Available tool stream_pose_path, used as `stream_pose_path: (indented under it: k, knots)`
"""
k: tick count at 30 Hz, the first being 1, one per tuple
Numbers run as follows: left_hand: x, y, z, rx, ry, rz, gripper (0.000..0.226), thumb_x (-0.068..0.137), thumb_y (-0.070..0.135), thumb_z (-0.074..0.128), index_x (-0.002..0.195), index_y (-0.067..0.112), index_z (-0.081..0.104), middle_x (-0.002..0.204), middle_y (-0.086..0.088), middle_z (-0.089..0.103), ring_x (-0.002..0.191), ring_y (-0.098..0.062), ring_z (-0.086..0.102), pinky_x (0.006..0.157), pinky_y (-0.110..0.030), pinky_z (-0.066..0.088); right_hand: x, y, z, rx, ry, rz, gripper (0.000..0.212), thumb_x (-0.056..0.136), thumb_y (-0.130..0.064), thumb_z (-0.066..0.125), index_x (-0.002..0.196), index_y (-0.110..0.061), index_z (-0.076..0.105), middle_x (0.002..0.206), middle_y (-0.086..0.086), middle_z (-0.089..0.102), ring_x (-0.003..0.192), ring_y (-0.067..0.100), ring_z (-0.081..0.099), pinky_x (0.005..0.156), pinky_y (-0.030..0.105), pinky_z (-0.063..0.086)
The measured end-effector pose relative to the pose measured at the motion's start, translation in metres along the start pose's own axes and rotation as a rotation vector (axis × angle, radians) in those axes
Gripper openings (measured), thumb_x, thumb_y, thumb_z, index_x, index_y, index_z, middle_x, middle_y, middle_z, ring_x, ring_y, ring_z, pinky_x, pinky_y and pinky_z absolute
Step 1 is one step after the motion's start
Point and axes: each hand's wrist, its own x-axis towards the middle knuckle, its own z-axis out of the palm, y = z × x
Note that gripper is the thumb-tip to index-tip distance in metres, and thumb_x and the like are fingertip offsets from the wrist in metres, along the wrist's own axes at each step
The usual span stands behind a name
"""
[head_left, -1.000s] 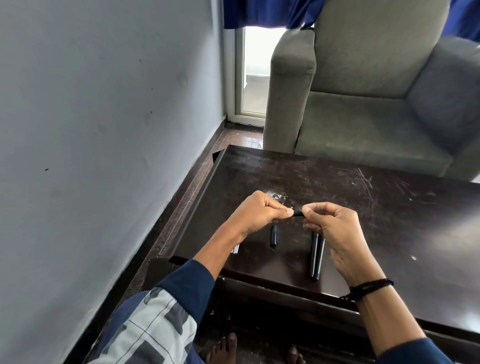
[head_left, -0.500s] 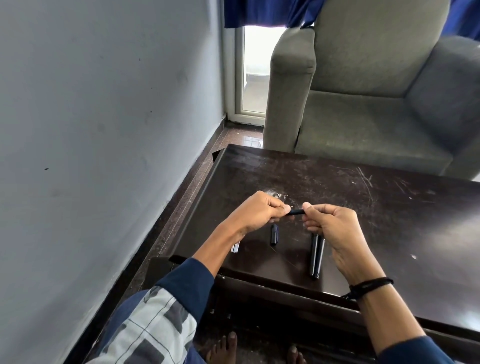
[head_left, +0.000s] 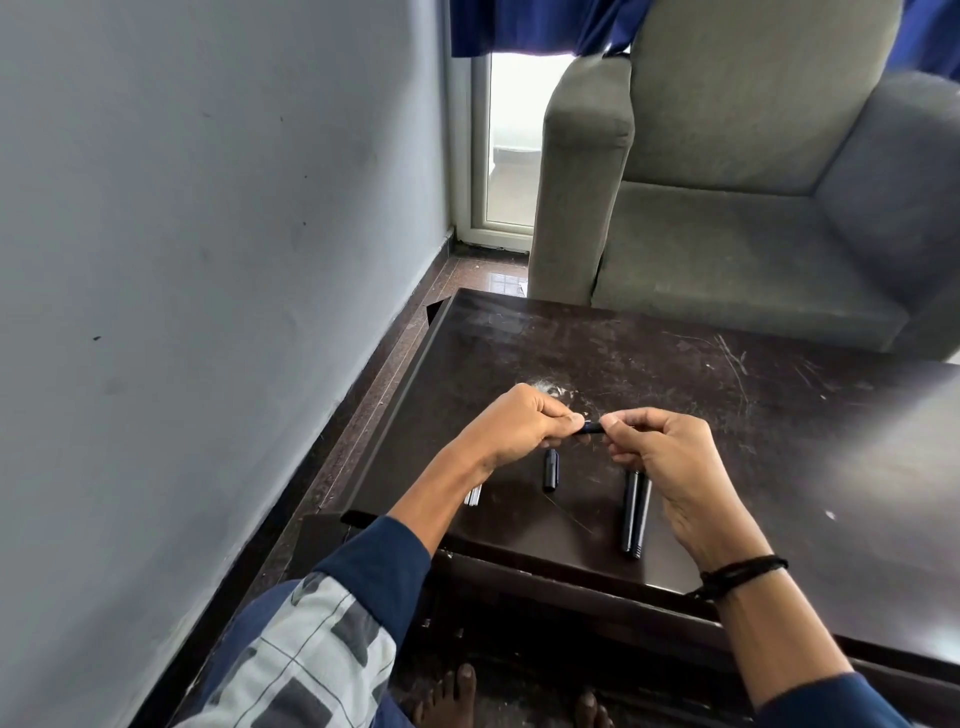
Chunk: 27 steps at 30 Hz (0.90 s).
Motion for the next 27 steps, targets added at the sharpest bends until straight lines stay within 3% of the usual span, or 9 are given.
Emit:
stream_pose_path:
  k: [3, 6, 9, 14, 16, 19, 23, 27]
  knots:
    - [-0.0001, 0.0008, 0.0002, 0.002, 0.002, 0.008, 0.047, 0.099, 0.029, 0.062, 0.073, -0.01, 0.062, 0.059, -0.006, 0.043, 0.061, -0.016, 0.037, 0.072, -0.027, 0.036, -0.0002, -0.0009, -0.0011, 0.031, -0.011, 0.01, 0.007, 0.089, -0.015, 0.079, 0.088, -0.008, 0.077, 0.071, 0.001, 0.071, 0.062, 0.009, 0.062, 0.068, 0.027, 0.054]
    - [0.0014, -0.0005, 0.0005, 0.018, 0.006, -0.007, 0.048, 0.099, 0.025, 0.063, 0.052, 0.016, 0.062, 0.053, 0.003, 0.045, 0.051, -0.005, 0.038, 0.064, -0.018, 0.035, -0.0005, 0.0009, 0.0001, 0.021, -0.002, 0.019, 0.011, 0.089, -0.017, 0.079, 0.087, -0.007, 0.077, 0.07, 0.003, 0.071, 0.063, 0.01, 0.061, 0.07, 0.028, 0.055]
    - [0.0017, -0.0008, 0.0012, 0.019, 0.003, -0.01, 0.051, 0.099, 0.023, 0.064, 0.048, 0.028, 0.066, 0.049, 0.013, 0.048, 0.046, 0.002, 0.042, 0.059, -0.012, 0.036, -0.0002, 0.0016, 0.0003, 0.006, -0.002, 0.001, 0.007, 0.088, -0.01, 0.079, 0.084, -0.004, 0.076, 0.065, -0.001, 0.068, 0.062, 0.009, 0.06, 0.07, 0.028, 0.053]
    - [0.0014, -0.0001, 0.0009, -0.004, -0.007, 0.002, 0.045, 0.099, 0.027, 0.062, 0.055, 0.015, 0.066, 0.054, 0.003, 0.044, 0.055, -0.007, 0.039, 0.069, -0.023, 0.037, -0.0001, -0.0004, -0.0004, 0.014, -0.014, -0.008, 0.005, 0.088, -0.017, 0.08, 0.091, -0.013, 0.078, 0.075, -0.002, 0.072, 0.067, 0.009, 0.065, 0.075, 0.029, 0.058]
    - [0.0011, 0.0003, 0.001, -0.004, -0.007, 0.002, 0.042, 0.099, 0.028, 0.063, 0.062, 0.009, 0.068, 0.054, 0.002, 0.044, 0.054, -0.007, 0.039, 0.067, -0.021, 0.037, 0.0002, 0.0009, 0.0004, 0.002, -0.002, -0.004, 0.006, 0.089, -0.02, 0.079, 0.089, -0.013, 0.078, 0.075, 0.001, 0.072, 0.068, 0.01, 0.065, 0.073, 0.029, 0.057]
    - [0.0015, -0.0002, 0.0018, 0.004, -0.005, -0.004, 0.043, 0.098, 0.027, 0.064, 0.057, 0.019, 0.067, 0.054, 0.003, 0.045, 0.049, -0.001, 0.04, 0.064, -0.015, 0.036, 0.0001, 0.0028, 0.0012, -0.028, 0.005, -0.016, 0.007, 0.089, -0.013, 0.078, 0.084, -0.009, 0.077, 0.073, 0.005, 0.071, 0.068, 0.011, 0.064, 0.07, 0.027, 0.054]
    - [0.0013, 0.0005, 0.0019, -0.006, -0.003, -0.003, 0.042, 0.098, 0.026, 0.064, 0.056, 0.021, 0.068, 0.052, 0.007, 0.047, 0.052, -0.001, 0.042, 0.07, -0.019, 0.038, 0.0004, 0.0013, 0.0004, -0.022, -0.011, -0.02, 0.005, 0.088, -0.013, 0.079, 0.087, -0.009, 0.077, 0.07, 0.0, 0.07, 0.066, 0.008, 0.064, 0.069, 0.026, 0.055]
    - [0.0004, 0.0028, 0.0032, 0.01, -0.011, -0.012, 0.052, 0.099, 0.022, 0.063, 0.047, 0.026, 0.063, 0.049, 0.013, 0.048, 0.048, 0.001, 0.042, 0.06, -0.01, 0.036, -0.0001, 0.003, 0.0016, -0.019, -0.01, 0.001, 0.01, 0.089, -0.019, 0.079, 0.089, -0.009, 0.076, 0.076, 0.005, 0.072, 0.065, 0.01, 0.065, 0.068, 0.025, 0.056]
